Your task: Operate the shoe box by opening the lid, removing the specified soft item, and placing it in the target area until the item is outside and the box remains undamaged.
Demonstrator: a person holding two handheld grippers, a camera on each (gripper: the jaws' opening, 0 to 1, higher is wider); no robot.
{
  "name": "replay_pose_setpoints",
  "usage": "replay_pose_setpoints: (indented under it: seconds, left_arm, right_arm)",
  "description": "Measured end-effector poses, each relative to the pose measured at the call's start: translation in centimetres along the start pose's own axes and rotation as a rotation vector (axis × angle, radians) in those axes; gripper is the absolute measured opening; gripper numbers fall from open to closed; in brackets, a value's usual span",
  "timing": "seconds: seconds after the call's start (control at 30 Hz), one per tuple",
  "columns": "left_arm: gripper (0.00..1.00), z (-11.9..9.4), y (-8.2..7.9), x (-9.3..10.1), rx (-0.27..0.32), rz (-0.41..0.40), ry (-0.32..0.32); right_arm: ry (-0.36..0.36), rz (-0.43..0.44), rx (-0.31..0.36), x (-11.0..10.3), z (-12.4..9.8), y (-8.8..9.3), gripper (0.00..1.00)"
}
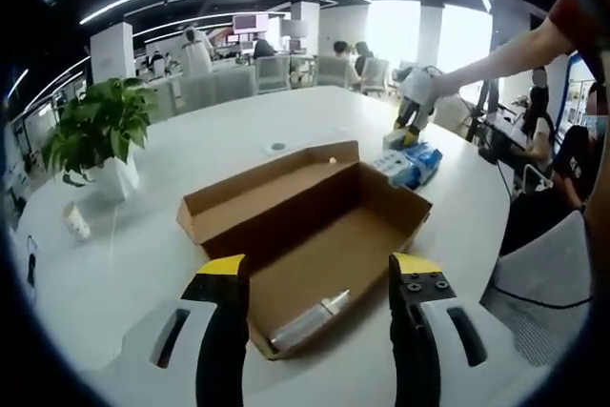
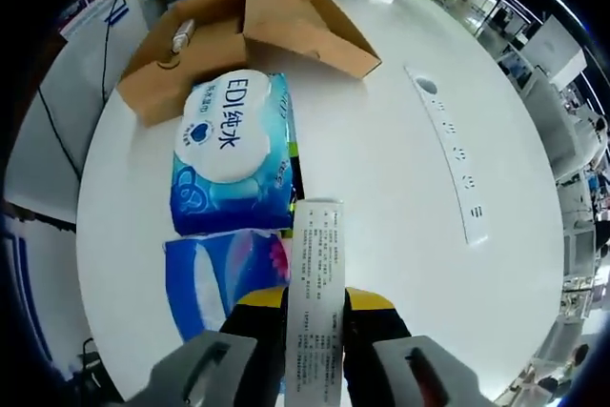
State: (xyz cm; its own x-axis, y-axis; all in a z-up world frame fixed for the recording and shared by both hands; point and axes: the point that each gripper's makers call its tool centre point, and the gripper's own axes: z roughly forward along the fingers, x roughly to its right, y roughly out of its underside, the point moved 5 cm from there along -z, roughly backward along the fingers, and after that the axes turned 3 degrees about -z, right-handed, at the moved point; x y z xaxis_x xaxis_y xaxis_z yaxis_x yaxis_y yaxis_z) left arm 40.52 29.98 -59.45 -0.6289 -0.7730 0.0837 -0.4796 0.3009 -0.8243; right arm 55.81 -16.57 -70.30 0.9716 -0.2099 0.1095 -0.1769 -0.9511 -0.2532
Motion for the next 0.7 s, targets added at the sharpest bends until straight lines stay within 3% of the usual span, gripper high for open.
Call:
replay_pose_setpoints:
  seconds: [0.7]
  left_arm:
    - [0.59,0.7,0.4,0.0,-0.038,0.014,0.005]
  right_arm:
    - [-0.037,-0.094,-0.081,0.6,2.3,2.1,0.18]
